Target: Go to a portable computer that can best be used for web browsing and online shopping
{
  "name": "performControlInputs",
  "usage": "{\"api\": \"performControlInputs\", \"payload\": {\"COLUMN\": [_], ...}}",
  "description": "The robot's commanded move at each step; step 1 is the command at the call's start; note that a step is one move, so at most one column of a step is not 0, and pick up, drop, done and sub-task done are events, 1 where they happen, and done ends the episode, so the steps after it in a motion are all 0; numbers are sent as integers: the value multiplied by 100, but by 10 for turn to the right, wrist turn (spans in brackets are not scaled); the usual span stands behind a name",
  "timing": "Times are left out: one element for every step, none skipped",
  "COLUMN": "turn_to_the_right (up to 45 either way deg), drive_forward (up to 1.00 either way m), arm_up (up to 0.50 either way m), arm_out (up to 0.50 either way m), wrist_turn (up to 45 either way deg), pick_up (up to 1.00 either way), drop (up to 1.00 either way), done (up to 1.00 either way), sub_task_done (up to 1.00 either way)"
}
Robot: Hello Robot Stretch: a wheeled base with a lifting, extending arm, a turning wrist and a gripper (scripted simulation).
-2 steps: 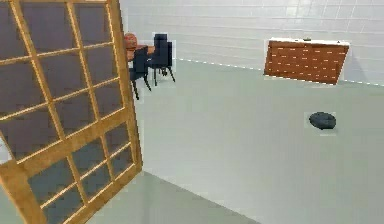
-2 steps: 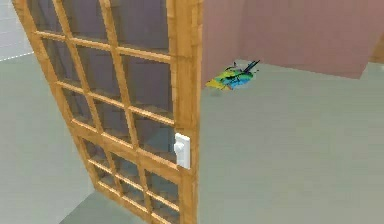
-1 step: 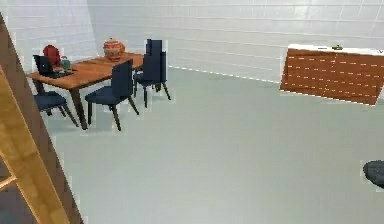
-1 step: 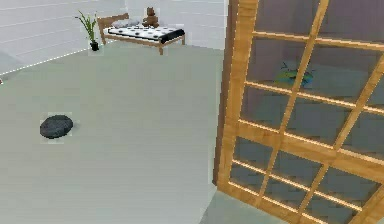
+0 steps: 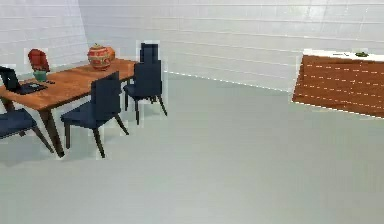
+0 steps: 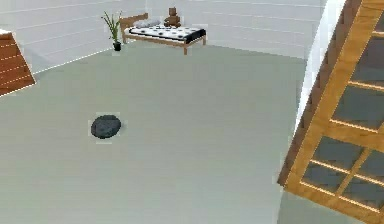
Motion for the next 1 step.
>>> {"api": "performControlInputs", "payload": {"turn_to_the_right": [-90], "drive_forward": [0], "arm_up": [0], "arm_out": [0], "wrist_turn": [0], "pick_up": [0], "drop": [0], "done": [0], "sub_task_done": [0]}}
